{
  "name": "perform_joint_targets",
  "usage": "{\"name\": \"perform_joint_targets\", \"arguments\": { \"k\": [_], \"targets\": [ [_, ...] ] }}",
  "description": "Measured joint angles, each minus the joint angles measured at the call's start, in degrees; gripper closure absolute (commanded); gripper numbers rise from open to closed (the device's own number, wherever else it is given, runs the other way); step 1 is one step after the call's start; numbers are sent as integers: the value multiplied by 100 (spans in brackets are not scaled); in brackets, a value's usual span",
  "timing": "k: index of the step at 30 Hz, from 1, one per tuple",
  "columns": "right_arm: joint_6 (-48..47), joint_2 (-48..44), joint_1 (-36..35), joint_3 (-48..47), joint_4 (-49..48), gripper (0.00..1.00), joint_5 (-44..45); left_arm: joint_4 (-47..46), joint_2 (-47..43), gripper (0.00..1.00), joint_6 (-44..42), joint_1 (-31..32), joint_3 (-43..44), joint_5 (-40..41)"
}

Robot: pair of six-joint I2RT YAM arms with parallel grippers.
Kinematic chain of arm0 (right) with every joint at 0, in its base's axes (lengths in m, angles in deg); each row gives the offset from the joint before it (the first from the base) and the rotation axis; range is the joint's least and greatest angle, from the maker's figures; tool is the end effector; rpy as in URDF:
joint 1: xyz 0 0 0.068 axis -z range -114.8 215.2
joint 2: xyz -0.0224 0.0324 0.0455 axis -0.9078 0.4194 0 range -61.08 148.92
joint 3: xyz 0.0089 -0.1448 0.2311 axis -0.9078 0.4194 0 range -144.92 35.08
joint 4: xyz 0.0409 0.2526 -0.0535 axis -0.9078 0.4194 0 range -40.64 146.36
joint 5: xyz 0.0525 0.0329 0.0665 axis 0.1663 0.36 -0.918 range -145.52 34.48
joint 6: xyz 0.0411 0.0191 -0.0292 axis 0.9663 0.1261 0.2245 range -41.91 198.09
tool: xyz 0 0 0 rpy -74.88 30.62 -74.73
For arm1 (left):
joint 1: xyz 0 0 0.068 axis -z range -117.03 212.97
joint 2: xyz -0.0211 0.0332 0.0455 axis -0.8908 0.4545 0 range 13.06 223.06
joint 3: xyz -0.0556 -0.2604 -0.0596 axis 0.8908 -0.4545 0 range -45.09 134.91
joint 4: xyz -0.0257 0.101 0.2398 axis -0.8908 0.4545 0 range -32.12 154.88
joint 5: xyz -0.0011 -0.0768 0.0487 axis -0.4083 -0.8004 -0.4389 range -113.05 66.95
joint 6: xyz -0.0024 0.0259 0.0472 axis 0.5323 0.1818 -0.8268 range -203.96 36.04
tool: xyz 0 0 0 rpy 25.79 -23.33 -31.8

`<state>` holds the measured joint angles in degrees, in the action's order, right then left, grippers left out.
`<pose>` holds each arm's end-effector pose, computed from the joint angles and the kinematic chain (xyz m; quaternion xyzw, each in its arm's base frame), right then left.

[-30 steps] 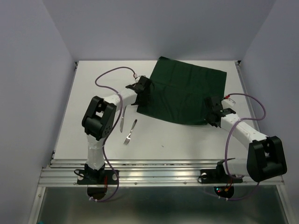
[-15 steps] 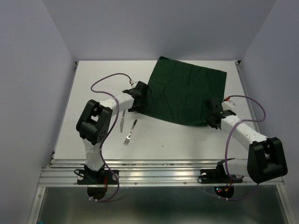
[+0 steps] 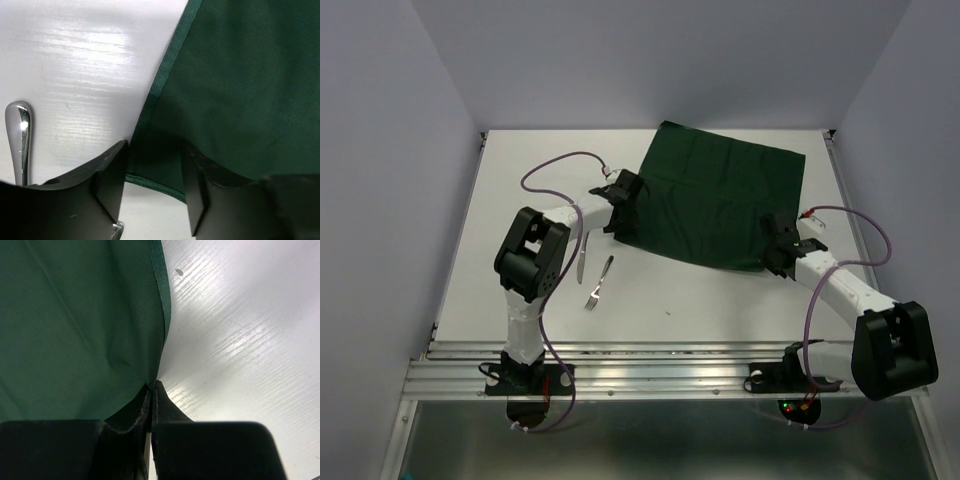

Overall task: Fold the napkin into a case and place the utensils inside
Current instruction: Flatten out the crumpled napkin at the center of the board.

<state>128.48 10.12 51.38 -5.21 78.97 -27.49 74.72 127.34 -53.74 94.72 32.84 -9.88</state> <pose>0.2251 0.0383 0.1973 0.3529 0.8716 -0.0671 0.3336 0.3671 -0.2177 0.1703 -0.0236 0.9430 -0.0682 0.3249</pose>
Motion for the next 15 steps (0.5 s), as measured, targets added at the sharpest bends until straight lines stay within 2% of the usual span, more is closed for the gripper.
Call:
{"name": "perform_joint_targets", "arguments": {
  "k": [7, 8, 10, 11, 15],
  "targets": [
    [0, -9, 0, 7, -4, 99, 0, -81, 42, 71, 4, 0, 22, 46],
    [2, -9, 0, 7, -7, 99, 0, -90, 44, 79, 7, 0, 22, 42],
    [7, -9, 0, 11, -7, 99, -2, -125, 52, 85, 20, 0, 22, 22],
    [17, -9, 0, 33, -11, 99, -4, -138, 59, 93, 11, 0, 22, 13],
    [37, -17, 0, 129, -4, 99, -7, -208, 66, 100, 9, 0, 22, -72]
  ]
}}
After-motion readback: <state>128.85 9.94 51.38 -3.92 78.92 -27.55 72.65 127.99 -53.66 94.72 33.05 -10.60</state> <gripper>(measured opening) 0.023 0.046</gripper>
